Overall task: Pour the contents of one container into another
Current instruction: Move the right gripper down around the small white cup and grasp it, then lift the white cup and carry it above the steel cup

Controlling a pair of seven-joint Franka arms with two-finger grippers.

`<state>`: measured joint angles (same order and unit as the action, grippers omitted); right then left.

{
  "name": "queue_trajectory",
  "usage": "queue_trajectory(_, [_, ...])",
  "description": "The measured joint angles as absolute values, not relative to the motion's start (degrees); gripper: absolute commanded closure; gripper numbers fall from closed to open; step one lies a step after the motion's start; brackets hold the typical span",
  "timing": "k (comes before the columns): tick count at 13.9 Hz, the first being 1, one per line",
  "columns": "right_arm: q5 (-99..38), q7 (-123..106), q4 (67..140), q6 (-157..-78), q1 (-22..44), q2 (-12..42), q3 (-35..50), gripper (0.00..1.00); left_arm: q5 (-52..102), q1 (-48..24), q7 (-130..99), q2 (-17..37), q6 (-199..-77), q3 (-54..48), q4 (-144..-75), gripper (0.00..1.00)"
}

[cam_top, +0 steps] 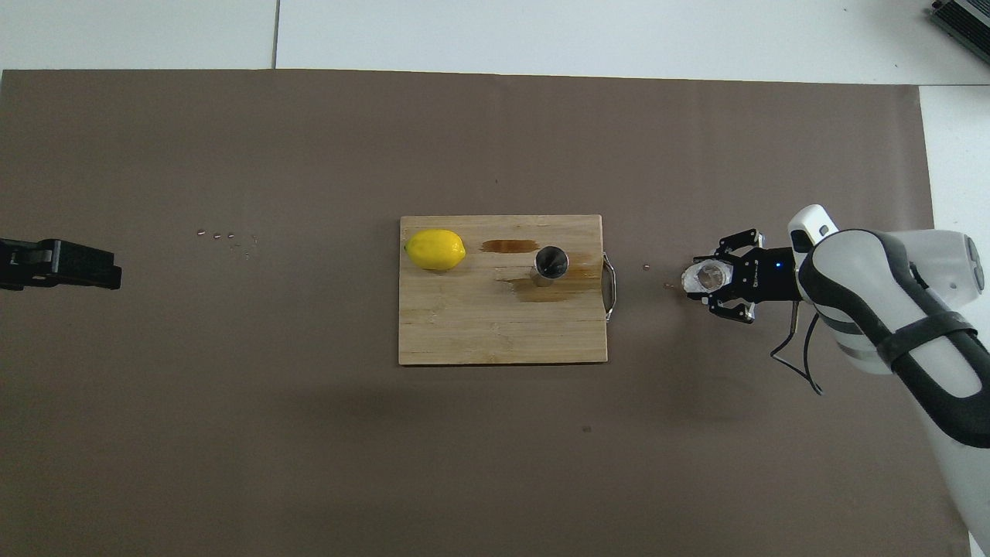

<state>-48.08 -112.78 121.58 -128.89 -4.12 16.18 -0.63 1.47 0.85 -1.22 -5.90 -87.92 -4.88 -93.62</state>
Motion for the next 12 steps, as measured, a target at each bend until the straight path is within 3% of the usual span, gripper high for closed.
queue_trajectory(6, [-46.92, -107.42, 120.12, -128.92, -0.95, 14.48, -0.53, 0.55, 1.47, 0.85, -1.22, -5.9, -87.92, -4.88, -93.62, 0.0])
queue_trajectory(12, [-29.37, -83.93, 112.97, -128.85, 8.92, 11.06, -0.27, 0.58, 1.47, 0.85, -1.22, -5.91, -87.92, -4.88, -93.62, 0.0])
